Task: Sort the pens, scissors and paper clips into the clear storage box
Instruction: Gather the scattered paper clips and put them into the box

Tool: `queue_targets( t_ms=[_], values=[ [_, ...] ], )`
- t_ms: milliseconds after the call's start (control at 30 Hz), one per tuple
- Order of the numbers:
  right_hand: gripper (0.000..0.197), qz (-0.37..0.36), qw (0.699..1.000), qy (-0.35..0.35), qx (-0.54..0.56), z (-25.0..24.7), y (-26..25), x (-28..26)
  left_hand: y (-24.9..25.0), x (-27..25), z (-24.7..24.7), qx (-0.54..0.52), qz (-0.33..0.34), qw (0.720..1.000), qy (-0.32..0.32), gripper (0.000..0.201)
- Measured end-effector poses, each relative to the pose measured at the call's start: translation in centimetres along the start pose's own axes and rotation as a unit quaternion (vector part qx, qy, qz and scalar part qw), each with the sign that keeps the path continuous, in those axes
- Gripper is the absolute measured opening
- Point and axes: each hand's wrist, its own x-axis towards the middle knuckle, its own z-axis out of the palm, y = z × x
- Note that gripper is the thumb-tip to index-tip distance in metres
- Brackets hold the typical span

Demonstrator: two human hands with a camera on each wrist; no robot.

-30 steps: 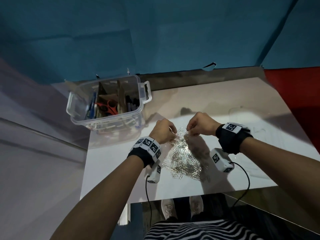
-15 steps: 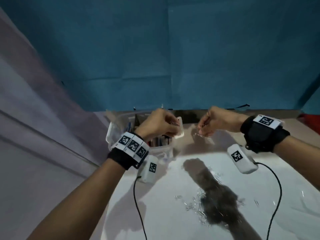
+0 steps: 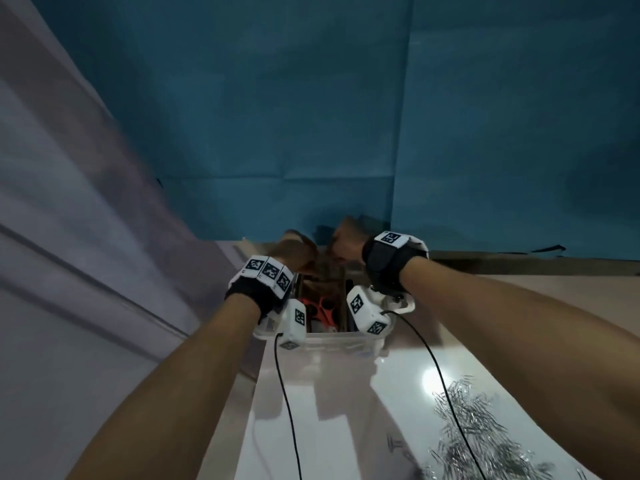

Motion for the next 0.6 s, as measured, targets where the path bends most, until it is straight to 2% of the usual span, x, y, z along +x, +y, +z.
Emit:
queue_targets(
  t_ms=[100, 200, 300, 367, 433, 500, 600],
  values=[
    [0.005, 0.007, 0.999, -0.031, 0.016, 0.8, -0.3, 0.7, 0.6, 0.5, -0.1, 0.021, 0.006, 0.999, 0.023, 0.028],
    [0.011, 0.004, 0.998, -0.035, 0.054, 1.0, 0.0, 0.9, 1.1, 0.3, -0.2, 0.047, 0.003, 0.999, 0.021, 0.026],
    [0.019, -0.002, 0.997, -0.036, 0.075, 0.2, 0.3, -0.1, 1.5, -0.4, -0.1, 0.083, -0.007, 0.997, -0.002, 0.010],
    [0.019, 0.000, 0.996, -0.038, 0.082, -1.5, 0.2, -1.9, 2.2, -1.3, 0.2, 0.115, -0.001, 0.993, -0.002, 0.019],
    [0.015, -0.002, 0.993, -0.053, 0.105, -3.6, 0.7, -4.3, 3.3, -2.8, 0.9, 0.149, 0.026, 0.988, 0.007, 0.023],
    [0.015, 0.006, 0.986, -0.079, 0.147, -5.8, 2.6, -6.8, 4.8, -5.0, 2.4, 0.184, 0.078, 0.980, 0.013, 0.019],
    [0.020, 0.029, 0.979, -0.140, 0.144, -8.5, 7.2, -10.6, 7.2, -8.8, 6.0, 0.143, 0.157, 0.977, -0.022, 0.014]
  ],
)
